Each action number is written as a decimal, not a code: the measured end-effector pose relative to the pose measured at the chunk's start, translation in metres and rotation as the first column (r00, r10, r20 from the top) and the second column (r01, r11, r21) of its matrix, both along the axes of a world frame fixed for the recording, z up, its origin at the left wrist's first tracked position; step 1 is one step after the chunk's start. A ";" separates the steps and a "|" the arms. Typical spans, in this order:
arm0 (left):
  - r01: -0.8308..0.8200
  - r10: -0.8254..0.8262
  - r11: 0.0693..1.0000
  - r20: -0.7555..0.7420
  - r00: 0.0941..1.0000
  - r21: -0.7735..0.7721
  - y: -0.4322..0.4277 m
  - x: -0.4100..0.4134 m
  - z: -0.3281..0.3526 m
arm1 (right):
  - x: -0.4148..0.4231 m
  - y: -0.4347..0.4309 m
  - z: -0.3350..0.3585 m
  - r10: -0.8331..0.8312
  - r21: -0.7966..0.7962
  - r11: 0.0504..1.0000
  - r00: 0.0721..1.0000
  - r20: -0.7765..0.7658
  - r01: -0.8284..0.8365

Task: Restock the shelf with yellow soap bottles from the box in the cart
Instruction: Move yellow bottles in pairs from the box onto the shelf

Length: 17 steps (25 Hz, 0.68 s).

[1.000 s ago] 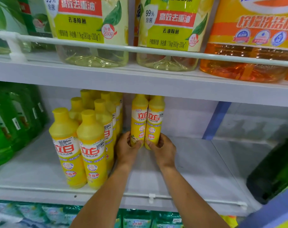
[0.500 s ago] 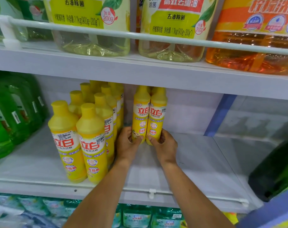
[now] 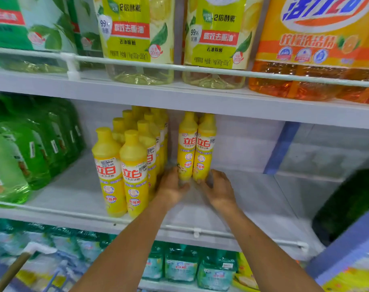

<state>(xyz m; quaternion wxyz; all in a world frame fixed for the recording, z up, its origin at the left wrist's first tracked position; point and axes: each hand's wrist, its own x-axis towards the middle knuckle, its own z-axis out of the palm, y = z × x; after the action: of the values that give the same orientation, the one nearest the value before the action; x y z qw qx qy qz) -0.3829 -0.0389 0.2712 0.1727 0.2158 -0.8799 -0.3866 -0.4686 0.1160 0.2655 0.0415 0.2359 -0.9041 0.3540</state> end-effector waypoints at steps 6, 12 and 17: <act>0.373 -0.149 0.781 0.430 0.890 -0.501 0.021 0.063 0.039 | 0.046 0.035 0.047 0.214 0.529 0.839 0.970 -0.112 -0.124; 0.409 -0.133 0.611 0.421 0.897 -0.678 0.037 0.135 0.071 | 0.131 0.049 0.079 0.231 0.617 0.782 0.960 -0.158 -0.087; 0.423 -0.179 0.608 0.403 0.897 -0.672 0.033 0.224 0.053 | 0.224 0.056 0.066 0.197 0.644 0.763 0.969 -0.146 -0.058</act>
<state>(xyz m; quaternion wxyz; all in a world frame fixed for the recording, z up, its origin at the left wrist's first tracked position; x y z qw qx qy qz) -0.1592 -0.0056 0.3238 0.0437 0.0280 -0.9984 0.0204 -0.2443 0.1720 0.3315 0.0283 0.3324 -0.9427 0.0040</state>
